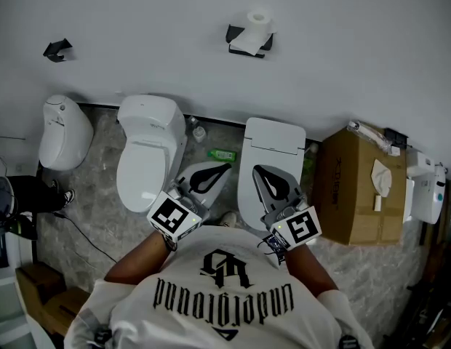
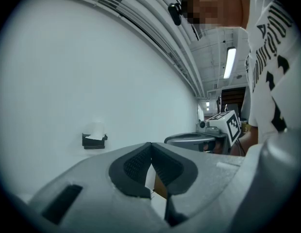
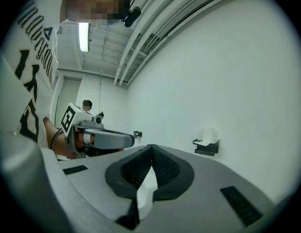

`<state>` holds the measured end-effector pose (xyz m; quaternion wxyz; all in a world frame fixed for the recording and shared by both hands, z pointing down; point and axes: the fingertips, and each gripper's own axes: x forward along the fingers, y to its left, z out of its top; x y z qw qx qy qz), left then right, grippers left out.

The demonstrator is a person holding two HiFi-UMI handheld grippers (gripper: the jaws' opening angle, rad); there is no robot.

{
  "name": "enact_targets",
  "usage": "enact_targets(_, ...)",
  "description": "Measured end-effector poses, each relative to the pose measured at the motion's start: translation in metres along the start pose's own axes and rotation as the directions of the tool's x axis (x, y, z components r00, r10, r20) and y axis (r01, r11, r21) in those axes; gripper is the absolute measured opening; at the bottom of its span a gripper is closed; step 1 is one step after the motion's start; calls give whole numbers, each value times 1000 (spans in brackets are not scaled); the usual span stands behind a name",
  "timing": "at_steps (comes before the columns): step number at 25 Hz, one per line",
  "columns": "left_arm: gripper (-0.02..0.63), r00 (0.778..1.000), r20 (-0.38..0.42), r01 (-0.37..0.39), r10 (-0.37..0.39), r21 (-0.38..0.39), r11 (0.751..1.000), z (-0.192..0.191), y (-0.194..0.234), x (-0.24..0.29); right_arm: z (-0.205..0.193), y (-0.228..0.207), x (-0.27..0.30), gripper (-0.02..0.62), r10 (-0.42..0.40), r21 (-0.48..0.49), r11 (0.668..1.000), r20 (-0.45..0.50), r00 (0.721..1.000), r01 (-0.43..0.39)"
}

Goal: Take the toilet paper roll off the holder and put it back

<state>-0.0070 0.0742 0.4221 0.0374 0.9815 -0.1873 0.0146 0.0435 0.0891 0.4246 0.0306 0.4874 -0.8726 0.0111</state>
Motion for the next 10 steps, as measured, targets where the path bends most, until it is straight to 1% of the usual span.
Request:
enact_targets(5, 14, 1000, -3, 6, -6, -14, 1000, 2, -11, 4, 2, 3, -7, 12, 11, 1, 1000, 5, 1000, -11)
enact_targets(10, 14, 1000, 28, 14, -14, -4, 1000, 10, -17, 5, 6, 4, -13, 12, 12, -11, 1000, 17, 1000, -12)
